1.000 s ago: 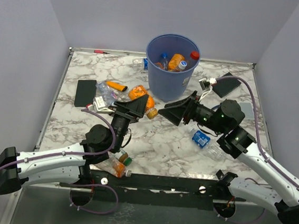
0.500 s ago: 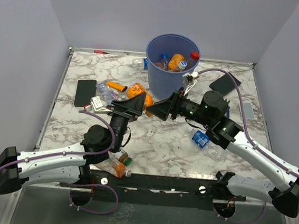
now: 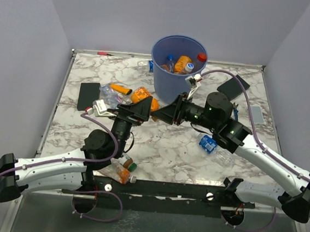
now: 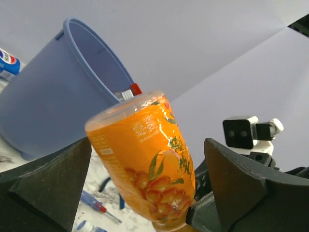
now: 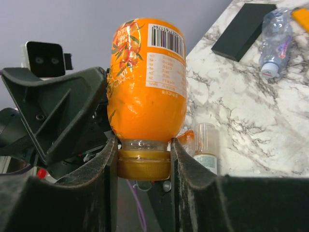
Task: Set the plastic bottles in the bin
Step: Pick up the plastic bottle from the corner of the board.
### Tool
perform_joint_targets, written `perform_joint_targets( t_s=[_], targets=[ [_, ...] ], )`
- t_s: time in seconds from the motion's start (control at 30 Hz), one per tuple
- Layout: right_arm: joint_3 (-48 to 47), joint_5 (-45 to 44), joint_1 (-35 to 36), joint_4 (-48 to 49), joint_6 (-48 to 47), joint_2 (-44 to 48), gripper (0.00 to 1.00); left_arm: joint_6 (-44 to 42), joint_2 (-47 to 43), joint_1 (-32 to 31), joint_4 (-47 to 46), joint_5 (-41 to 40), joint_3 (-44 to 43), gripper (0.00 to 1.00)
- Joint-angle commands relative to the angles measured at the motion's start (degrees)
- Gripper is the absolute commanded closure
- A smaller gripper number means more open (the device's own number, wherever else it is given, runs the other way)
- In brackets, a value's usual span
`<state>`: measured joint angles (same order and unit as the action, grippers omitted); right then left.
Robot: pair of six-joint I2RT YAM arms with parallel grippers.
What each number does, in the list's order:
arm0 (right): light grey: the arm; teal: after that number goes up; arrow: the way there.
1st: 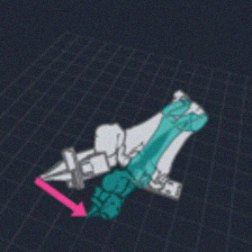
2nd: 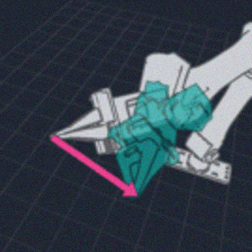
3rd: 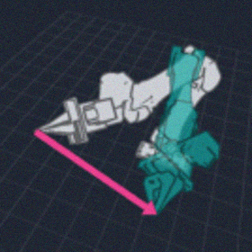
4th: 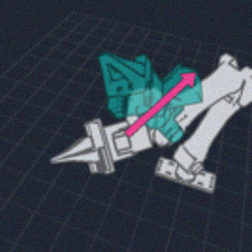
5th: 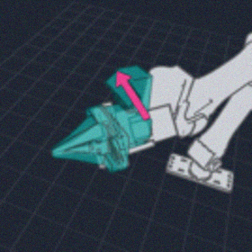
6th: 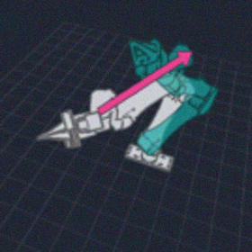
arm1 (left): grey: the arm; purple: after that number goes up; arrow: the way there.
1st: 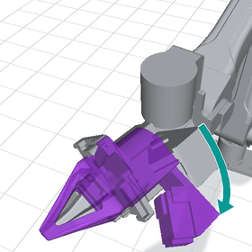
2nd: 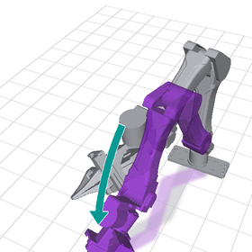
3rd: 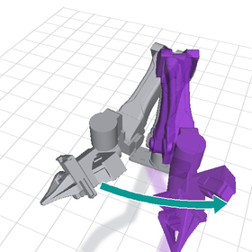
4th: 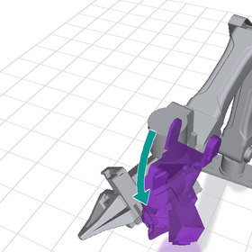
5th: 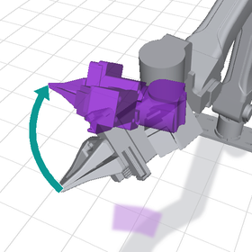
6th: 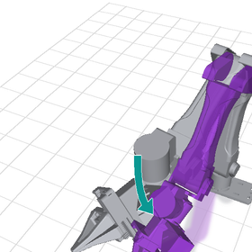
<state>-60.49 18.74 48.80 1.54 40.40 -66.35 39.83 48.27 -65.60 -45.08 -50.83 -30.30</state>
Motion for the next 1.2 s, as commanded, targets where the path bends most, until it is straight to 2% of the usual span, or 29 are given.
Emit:
perform_joint_targets(
  t_s=[0.0,0.1,0.23,0.33,0.43,0.5,0.63,0.77,1.17],
  targets=[
    [-4.27,-7.33,0.27,-12.22,-4.05,4.78,1.0,-10.6,-5.75,0.12,9.56,2.87,-2.8,0.01],
    [-7.25,-12.85,0.05,-23.1,-8.47,8.77,1.0,-23.83,-10.17,0.12,17.44,6.0,-5.48,0.01],
    [-13.86,-14.58,-0.1,-37.53,-11.8,9.8,1.0,-42.73,-14.32,0.13,31.07,14.55,-10.35,0.01],
    [-18.81,-14.22,-0.1,-45.65,-13.17,7.73,1.0,-53.61,-14.27,0.13,42.85,26.05,-15.42,0.01],
    [-22.79,-12.76,-0.1,-51.08,-14.24,5.07,1.0,-62.68,-11.75,0.13,54.59,41.06,-19.07,0.01],
    [-24.2,-11.6,-0.1,-53.32,-14.66,3.6,1.0,-70.98,-9.55,0.13,60.15,45.84,-18.9,0.01],
    [-26.42,-9.87,-0.1,-56.32,-15.46,1.58,1.0,-81.67,-5.17,0.06,66.18,39.49,-19.02,0.01],
    [-27.11,-9.93,-0.1,-58.23,-16.23,0.86,1.0,-88.73,-5.64,0.04,65.51,36.73,-18.88,0.01],
    [-28.87,-1.53,-0.1,-57.08,-17.96,-5.18,1.0,-93.23,-4.01,0.08,63.02,41.52,-19.92,0.01]
  ],
)
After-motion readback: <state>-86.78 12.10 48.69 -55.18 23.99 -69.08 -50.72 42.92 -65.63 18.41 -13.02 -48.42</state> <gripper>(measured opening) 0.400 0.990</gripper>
